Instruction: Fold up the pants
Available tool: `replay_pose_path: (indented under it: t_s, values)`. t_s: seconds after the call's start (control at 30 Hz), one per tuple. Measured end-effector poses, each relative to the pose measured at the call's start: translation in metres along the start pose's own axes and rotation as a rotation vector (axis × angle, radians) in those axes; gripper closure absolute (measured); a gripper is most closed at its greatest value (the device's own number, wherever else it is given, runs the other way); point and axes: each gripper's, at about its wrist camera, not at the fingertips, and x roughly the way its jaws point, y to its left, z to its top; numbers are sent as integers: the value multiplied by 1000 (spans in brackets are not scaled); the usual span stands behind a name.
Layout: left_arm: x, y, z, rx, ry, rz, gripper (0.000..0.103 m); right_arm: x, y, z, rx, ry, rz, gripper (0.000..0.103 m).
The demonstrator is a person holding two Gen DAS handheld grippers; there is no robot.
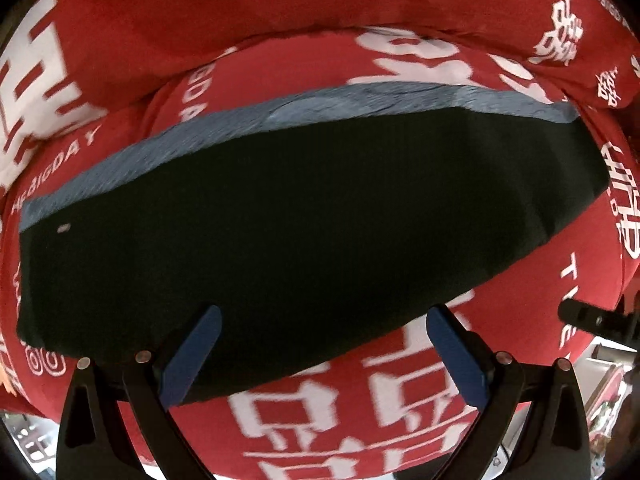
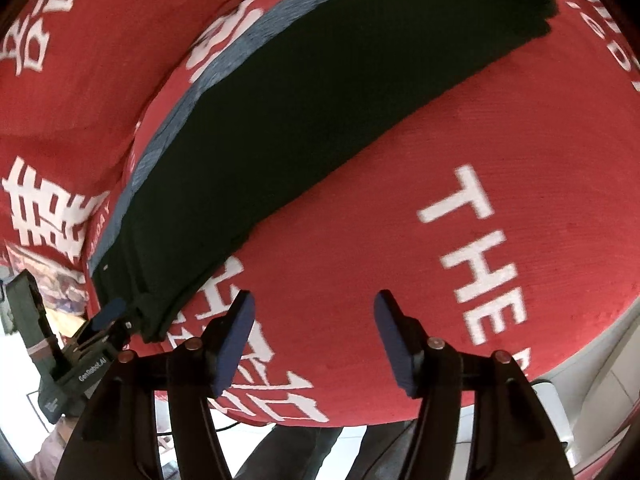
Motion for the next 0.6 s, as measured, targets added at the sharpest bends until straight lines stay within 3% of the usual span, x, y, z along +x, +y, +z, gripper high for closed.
replay_pose_path:
  t_s: [0.13, 0.37, 0.6]
  values:
    - [4, -22, 21, 8, -19, -10, 0, -13, -23, 9, 27, -27, 7, 37]
    - [21, -72, 59, -10, -46, -25, 0, -47, -65, 59, 118, -184, 32, 37]
    - [54, -95, 52, -17, -12, 23, 0, -59, -115, 107, 258, -266, 88, 38]
